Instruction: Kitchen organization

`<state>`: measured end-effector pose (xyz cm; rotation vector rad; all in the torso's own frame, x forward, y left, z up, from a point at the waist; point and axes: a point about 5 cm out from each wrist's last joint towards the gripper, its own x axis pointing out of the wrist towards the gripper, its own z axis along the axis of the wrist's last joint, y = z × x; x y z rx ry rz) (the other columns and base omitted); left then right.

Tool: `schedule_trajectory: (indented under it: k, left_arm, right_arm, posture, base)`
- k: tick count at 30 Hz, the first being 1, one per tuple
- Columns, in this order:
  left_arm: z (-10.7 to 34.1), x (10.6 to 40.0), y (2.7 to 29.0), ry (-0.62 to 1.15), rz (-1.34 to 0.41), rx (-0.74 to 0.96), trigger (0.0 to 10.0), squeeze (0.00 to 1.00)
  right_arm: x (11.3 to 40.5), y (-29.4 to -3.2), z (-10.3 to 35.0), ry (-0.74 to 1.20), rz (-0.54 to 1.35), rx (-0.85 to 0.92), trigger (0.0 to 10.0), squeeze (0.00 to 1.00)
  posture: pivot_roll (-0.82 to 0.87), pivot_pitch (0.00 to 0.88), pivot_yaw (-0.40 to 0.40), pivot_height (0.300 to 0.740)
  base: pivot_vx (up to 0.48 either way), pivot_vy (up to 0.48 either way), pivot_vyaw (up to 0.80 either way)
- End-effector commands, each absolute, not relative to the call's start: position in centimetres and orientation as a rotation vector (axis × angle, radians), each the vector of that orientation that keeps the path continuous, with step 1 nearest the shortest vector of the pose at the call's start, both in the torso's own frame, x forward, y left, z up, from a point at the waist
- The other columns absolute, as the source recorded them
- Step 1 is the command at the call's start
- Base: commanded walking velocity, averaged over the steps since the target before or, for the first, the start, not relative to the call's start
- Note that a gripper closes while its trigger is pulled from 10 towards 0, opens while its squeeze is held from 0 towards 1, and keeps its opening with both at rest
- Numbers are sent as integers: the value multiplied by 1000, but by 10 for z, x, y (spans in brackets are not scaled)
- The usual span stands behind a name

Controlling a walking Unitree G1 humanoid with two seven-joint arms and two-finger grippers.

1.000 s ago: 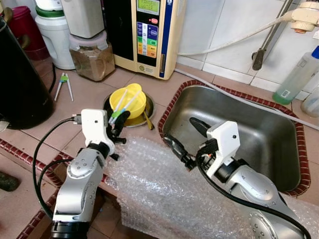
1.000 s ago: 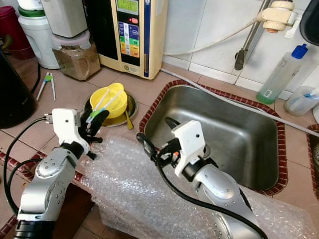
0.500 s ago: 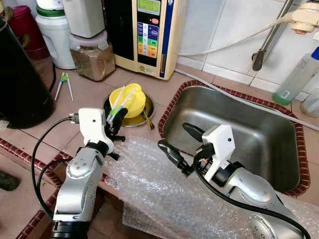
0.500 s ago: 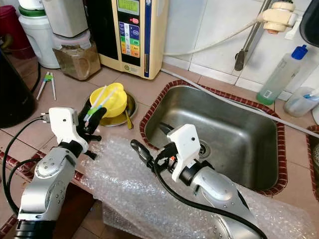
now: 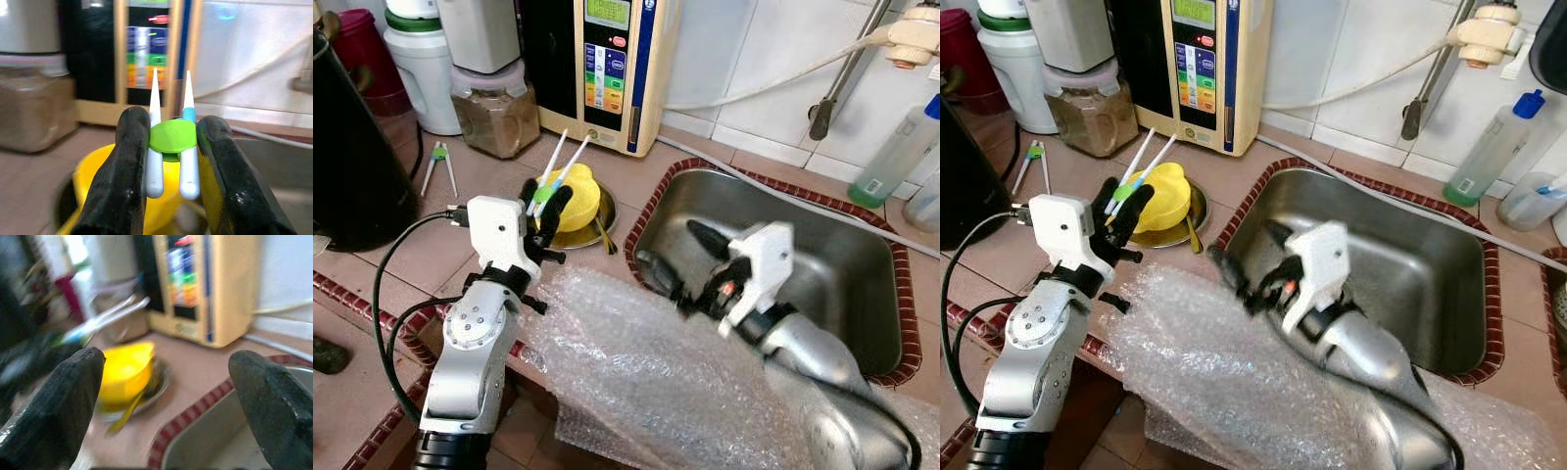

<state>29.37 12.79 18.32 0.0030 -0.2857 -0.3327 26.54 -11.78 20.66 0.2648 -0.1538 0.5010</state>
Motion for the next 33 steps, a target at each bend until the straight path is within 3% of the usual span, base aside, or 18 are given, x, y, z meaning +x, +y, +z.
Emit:
schedule_trajectory:
  k: [1, 18, 19, 20, 21, 22, 33]
  left_arm:
    - [191, 291, 118, -324, -383, 6, 0, 0]
    - [193, 285, 65, -367, -721, -7, 0, 0]
    - [193, 285, 63, -368, -735, -7, 0, 0]
    - [193, 284, 61, -366, -756, -8, 0, 0]
    - [193, 284, 61, -366, -761, -8, 0, 0]
    - [192, 283, 60, -365, -764, -6, 0, 0]
    - [190, 282, 61, -367, -749, -14, 0, 0]
  right_arm:
    - [270, -126, 204, -126, 447, 336, 10000, 0]
    - [291, -113, 217, -99, 464, 766, 10000, 0]
    - [294, -112, 217, -97, 465, 776, 7373, 0]
    - [300, -110, 218, -92, 474, 799, 3020, 0]
    - [301, -109, 218, -90, 477, 804, 3020, 0]
    - [303, -108, 218, -87, 485, 804, 0, 0]
    - [317, -102, 224, -83, 504, 803, 0, 0]
  posture:
    - [18, 100, -86, 740]
    - [4, 93, -82, 740]
    - [5, 93, -82, 740]
    - [7, 94, -82, 740]
    - [8, 94, -82, 740]
    - [8, 93, -84, 740]
    - [9, 105, -95, 740]
  base:
    - [0, 0, 0]
    - [0, 0, 0]
    - [0, 0, 0]
    - [0, 0, 0]
    - [0, 0, 0]
    - [0, 0, 0]
    - [0, 0, 0]
